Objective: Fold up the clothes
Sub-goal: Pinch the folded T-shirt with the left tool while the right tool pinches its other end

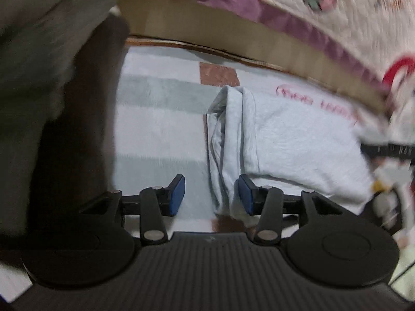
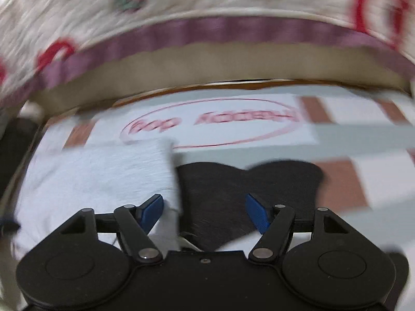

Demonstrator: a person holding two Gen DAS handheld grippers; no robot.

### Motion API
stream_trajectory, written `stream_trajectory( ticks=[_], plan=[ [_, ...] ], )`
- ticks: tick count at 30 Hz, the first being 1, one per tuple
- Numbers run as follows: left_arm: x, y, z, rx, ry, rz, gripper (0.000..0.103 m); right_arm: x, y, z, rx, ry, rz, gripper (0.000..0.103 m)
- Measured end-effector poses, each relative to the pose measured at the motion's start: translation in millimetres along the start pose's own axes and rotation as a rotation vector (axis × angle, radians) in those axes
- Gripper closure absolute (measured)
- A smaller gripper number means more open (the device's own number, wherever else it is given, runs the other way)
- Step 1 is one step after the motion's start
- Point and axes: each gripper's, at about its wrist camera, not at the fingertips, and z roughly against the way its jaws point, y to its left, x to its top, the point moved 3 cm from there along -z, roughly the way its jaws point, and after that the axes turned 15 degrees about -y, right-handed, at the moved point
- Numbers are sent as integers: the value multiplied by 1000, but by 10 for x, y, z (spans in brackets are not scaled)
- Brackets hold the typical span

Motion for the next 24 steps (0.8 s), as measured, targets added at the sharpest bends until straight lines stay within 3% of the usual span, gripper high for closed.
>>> stream_trajectory(
  ticks=[4, 6, 10, 14, 16, 21, 24],
  plan=[
    [-146, 163, 141, -43, -10, 295, 51, -87, -171, 312, 90, 36, -336, 28],
    [-235, 122, 158, -36, -8, 331, 49, -216, -230, 368, 140, 77, -555, 27],
    [-365, -7, 97, -49, -4, 341, 47, -526, -165, 300, 180, 180, -812, 27],
    [-426, 24, 17, -77, 19, 421, 46, -704, 11, 173, 154, 220, -769, 27],
    [-421, 33, -5, -90, 13, 410, 46, -740, 100, 99, 145, 216, -734, 27],
    [-400, 48, -56, -81, -21, 344, 46, -618, 364, -76, 164, 113, -581, 25],
    [-402, 83, -107, -81, -34, 351, 46, -605, 408, -153, 192, 19, -531, 36]
  ],
)
